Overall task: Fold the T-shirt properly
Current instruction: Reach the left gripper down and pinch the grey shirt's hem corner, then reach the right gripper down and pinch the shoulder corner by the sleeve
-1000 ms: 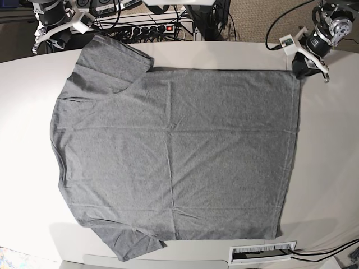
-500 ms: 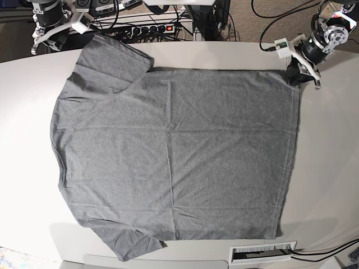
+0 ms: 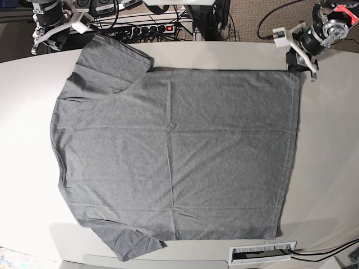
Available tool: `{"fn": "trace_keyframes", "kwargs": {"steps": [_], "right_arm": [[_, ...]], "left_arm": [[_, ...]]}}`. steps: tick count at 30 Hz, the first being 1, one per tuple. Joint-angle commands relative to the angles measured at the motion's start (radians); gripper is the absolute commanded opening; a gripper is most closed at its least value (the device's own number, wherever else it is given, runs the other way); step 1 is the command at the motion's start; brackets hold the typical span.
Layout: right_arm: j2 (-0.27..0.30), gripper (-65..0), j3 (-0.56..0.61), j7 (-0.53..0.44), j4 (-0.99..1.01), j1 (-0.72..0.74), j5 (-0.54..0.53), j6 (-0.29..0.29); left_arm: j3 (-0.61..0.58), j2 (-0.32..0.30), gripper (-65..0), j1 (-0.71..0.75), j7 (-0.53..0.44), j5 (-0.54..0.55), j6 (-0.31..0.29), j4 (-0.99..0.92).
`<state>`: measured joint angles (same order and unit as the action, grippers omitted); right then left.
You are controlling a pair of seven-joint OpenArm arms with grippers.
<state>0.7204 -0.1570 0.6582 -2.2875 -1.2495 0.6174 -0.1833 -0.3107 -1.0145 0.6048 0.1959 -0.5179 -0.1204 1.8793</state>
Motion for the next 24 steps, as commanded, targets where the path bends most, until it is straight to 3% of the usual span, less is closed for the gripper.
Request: {"fn": "trace_keyframes", "kwargs": {"steps": [1, 8, 17, 19, 21, 24], "right_arm": [[0.008, -49.4, -0.008, 0.005, -0.016, -0.011, 0.011, 0.011], [0.008, -49.4, -0.008, 0.006, -0.016, -0.011, 0.012, 0.011], [0.008, -49.4, -0.008, 0.024, -0.065, -0.011, 0.011, 0.011], [0.008, -49.3, -0.008, 0.024, -0.068, -0.011, 0.01, 0.011], [0.008, -49.3, -0.008, 0.032, -0.068, -0.011, -0.01, 0.01], [0.008, -49.3, -0.008, 0.048, -0.068, -0.011, -0.054, 0.003]], "left_arm": [[-0.001, -0.016, -43.2, -0.009, 0.006, 0.014, -0.027, -0.002], [-0.001, -0.015, -43.2, -0.063, 0.005, 0.071, -0.039, -0.017], [-0.002, -0.013, -44.2, -0.108, -0.016, 0.066, -0.038, -0.115], [-0.002, -0.013, -51.1, -0.106, -0.011, 0.066, -0.038, -0.114], [-0.002, -0.013, -65.0, -0.106, 0.0, 0.066, -0.038, -0.11], [-0.002, -0.013, -65.0, -0.098, 0.035, 0.071, -0.038, -0.082]]}}
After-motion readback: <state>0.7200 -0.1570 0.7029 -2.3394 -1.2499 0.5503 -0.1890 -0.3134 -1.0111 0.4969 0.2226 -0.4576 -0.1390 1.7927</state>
